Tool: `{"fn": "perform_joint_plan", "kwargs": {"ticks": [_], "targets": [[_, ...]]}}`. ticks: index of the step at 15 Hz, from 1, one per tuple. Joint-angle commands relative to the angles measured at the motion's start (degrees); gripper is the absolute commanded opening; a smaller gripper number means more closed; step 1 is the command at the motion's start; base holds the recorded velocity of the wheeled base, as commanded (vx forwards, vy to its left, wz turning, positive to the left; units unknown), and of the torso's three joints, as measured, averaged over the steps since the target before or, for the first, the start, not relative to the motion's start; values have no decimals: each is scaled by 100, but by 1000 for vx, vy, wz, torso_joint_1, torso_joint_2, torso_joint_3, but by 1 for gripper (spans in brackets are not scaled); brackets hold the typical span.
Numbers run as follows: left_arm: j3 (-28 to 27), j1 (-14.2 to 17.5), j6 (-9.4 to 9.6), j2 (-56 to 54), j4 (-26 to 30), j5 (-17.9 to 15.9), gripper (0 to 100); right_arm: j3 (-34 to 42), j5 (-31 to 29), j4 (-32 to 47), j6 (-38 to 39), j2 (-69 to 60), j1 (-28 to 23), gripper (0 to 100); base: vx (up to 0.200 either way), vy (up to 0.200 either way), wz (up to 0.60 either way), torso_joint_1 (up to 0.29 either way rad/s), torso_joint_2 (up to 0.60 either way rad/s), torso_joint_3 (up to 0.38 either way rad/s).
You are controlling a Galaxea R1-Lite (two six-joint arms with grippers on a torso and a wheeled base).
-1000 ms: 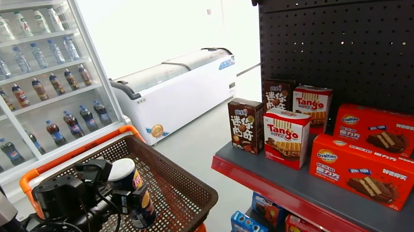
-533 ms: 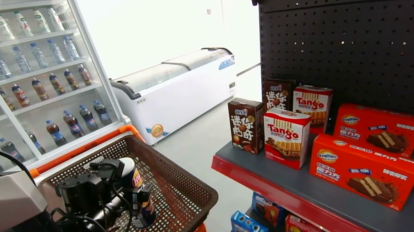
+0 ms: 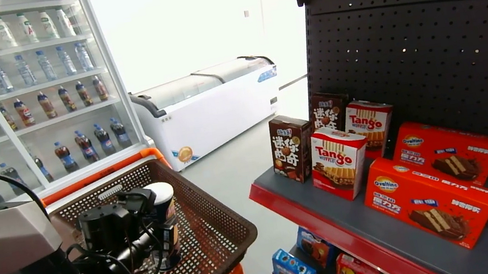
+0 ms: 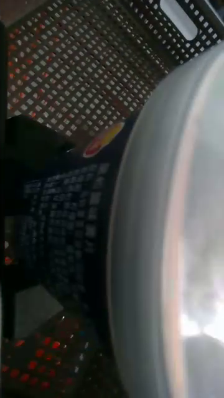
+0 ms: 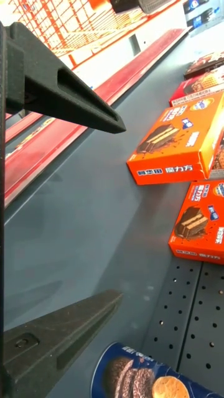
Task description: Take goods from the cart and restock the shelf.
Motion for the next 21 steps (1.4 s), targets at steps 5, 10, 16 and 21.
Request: {"fn": "perform_joint_plan", "kwargs": {"ticks": [5, 10, 16, 21], "targets": [[-37, -402, -14, -1499, 1176, -38, 0, 1, 3, 1, 2, 8, 1, 100, 0, 0, 0, 0, 0, 0], [-239, -876, -49, -2545, 2204, -73, 0, 1, 3, 1, 2, 8, 1, 100, 0, 0, 0, 0, 0, 0], [-318, -947, -5, -3345, 3048, 86, 0, 1, -6, 1, 2, 8, 1, 100, 0, 0, 0, 0, 0, 0], [-582, -885, -57, -4163, 4067, -266, 0, 1, 3, 1, 2, 8, 1, 100, 0, 0, 0, 0, 0, 0]]}}
